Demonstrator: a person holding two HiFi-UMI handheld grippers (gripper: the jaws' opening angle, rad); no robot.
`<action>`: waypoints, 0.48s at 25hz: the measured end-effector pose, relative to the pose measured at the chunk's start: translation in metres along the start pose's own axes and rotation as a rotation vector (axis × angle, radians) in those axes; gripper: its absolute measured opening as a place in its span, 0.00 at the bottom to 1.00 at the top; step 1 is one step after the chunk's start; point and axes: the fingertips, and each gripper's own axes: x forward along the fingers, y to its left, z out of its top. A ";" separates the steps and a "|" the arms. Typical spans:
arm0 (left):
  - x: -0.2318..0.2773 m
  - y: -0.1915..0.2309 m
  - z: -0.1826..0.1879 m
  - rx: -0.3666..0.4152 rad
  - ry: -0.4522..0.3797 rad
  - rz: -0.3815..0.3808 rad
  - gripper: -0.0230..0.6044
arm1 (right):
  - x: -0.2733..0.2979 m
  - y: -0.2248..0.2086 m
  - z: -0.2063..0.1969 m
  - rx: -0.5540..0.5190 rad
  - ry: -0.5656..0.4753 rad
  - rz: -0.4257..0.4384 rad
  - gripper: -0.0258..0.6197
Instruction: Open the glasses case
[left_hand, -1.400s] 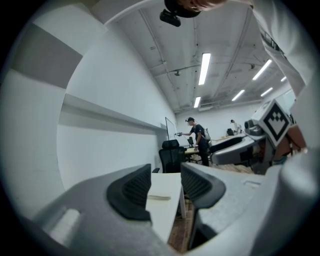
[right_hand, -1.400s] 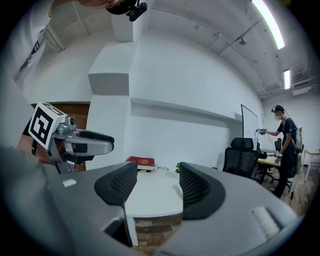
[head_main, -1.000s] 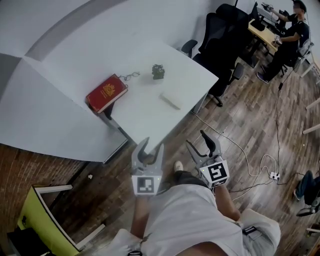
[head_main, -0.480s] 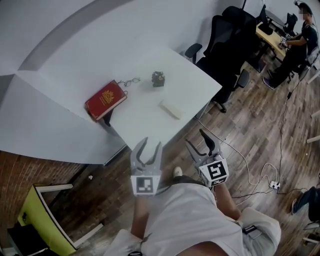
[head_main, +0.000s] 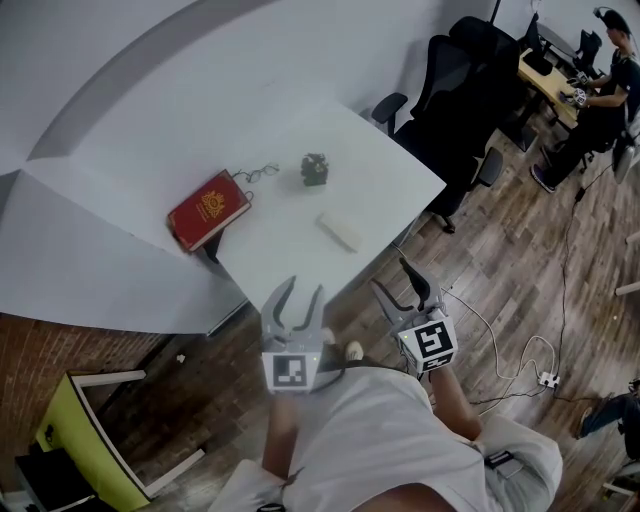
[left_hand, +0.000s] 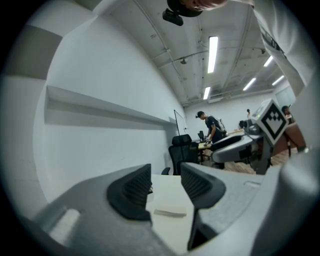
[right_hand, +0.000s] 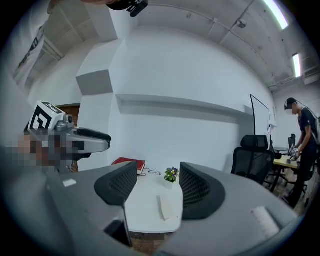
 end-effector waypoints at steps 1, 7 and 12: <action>0.003 0.001 0.000 -0.005 -0.002 0.002 0.33 | 0.002 -0.001 -0.001 0.001 0.004 0.001 0.45; 0.026 0.003 -0.009 0.002 -0.001 -0.022 0.33 | 0.014 -0.014 -0.010 0.012 0.022 -0.006 0.45; 0.054 0.005 -0.005 -0.006 0.000 -0.051 0.33 | 0.025 -0.034 -0.012 0.011 0.025 -0.037 0.45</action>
